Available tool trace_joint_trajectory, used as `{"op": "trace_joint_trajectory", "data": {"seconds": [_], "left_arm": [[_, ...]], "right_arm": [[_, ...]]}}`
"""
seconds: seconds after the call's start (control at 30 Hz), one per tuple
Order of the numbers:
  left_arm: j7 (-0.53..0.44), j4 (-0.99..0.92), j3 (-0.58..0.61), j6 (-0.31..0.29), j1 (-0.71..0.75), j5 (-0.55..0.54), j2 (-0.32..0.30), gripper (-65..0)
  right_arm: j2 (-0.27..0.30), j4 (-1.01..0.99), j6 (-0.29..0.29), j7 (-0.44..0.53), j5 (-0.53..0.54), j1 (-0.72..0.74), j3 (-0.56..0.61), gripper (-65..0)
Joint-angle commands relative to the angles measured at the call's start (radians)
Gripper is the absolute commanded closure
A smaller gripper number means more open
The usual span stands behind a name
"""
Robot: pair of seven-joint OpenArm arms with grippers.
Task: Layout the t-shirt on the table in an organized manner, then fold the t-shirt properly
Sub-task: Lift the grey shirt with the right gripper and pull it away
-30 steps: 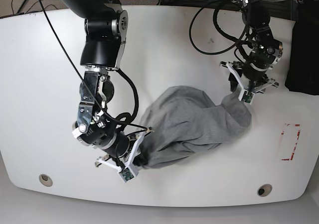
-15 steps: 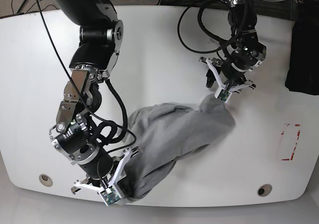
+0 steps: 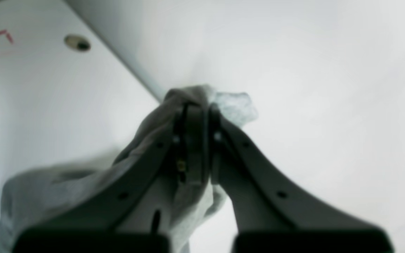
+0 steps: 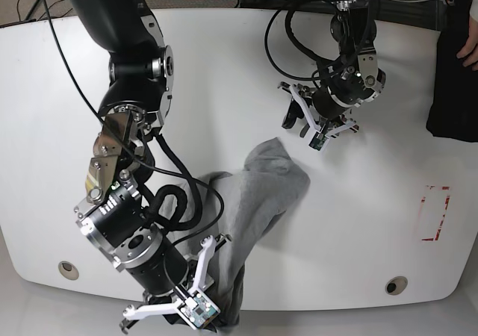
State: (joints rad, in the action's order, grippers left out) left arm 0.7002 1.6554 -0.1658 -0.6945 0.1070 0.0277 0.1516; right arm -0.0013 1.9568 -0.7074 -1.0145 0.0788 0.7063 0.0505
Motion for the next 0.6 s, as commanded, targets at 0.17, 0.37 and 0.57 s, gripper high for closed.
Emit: {"op": "trace_joint_trajectory", "data": {"seconds": [0.17, 0.37, 0.57], "left_arm": [[-0.026, -0.022, 0.007, -0.004, -0.046, -0.025, 0.005, -24.2], [-0.026, -0.028, 0.007, -0.004, -0.08, -0.024, 0.005, -24.2], [-0.027, -0.03, 0.007, -0.004, -0.086, -0.025, 0.005, -24.2]], "right_arm": [[0.007, 0.014, 0.01, 0.036, -0.015, 0.172, 0.016, 0.0], [0.007, 0.011, 0.009, 0.036, -0.049, 0.289, 0.018, 0.0], [0.007, -0.021, 0.009, 0.036, -0.05, 0.401, 0.018, 0.0]]}}
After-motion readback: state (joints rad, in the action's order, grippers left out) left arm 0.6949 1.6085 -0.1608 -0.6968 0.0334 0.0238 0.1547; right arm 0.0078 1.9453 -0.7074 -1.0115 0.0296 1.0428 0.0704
